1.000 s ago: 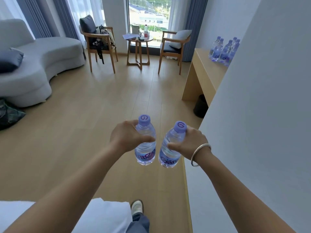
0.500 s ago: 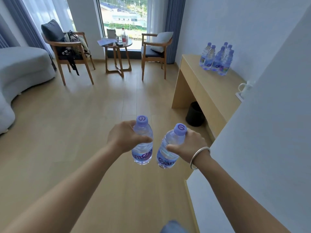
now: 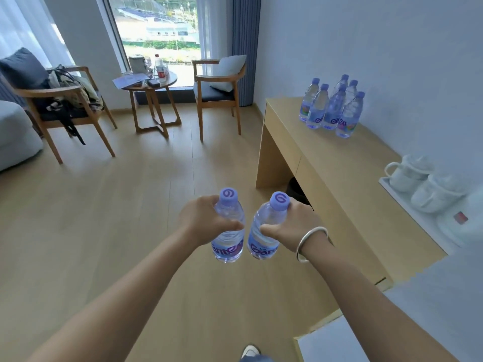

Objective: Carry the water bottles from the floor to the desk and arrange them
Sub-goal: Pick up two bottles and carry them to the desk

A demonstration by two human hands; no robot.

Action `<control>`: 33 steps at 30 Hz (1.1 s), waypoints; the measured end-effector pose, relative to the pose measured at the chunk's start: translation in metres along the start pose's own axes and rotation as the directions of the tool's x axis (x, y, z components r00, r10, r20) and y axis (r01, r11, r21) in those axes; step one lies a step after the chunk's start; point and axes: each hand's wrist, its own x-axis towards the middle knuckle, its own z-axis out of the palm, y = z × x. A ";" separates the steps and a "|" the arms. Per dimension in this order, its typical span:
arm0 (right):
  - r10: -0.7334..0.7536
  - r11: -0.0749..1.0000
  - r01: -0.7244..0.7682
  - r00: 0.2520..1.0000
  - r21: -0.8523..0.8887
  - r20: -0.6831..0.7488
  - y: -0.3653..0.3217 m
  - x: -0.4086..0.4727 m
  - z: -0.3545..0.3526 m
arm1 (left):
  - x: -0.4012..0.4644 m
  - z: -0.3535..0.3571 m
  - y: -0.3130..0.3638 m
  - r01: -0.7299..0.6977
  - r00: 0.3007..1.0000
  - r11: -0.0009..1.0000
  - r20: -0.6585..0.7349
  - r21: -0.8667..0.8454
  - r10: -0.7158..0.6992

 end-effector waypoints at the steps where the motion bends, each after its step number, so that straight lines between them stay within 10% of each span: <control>1: 0.006 1.000 -0.006 1.000 -0.001 -0.009 0.000 0.018 -0.004 | 0.020 0.000 0.003 -0.006 1.000 1.000 -0.009 -0.013 0.006; 18: 0.218 0.976 -0.219 0.969 0.011 -0.117 0.008 0.264 -0.011 | 0.311 0.009 0.027 -0.195 0.969 0.979 0.141 -0.065 0.202; 33: 0.576 0.816 -0.547 0.744 0.187 -0.338 0.042 0.412 -0.033 | 0.526 0.043 0.088 -0.403 0.829 0.915 0.420 -0.008 0.369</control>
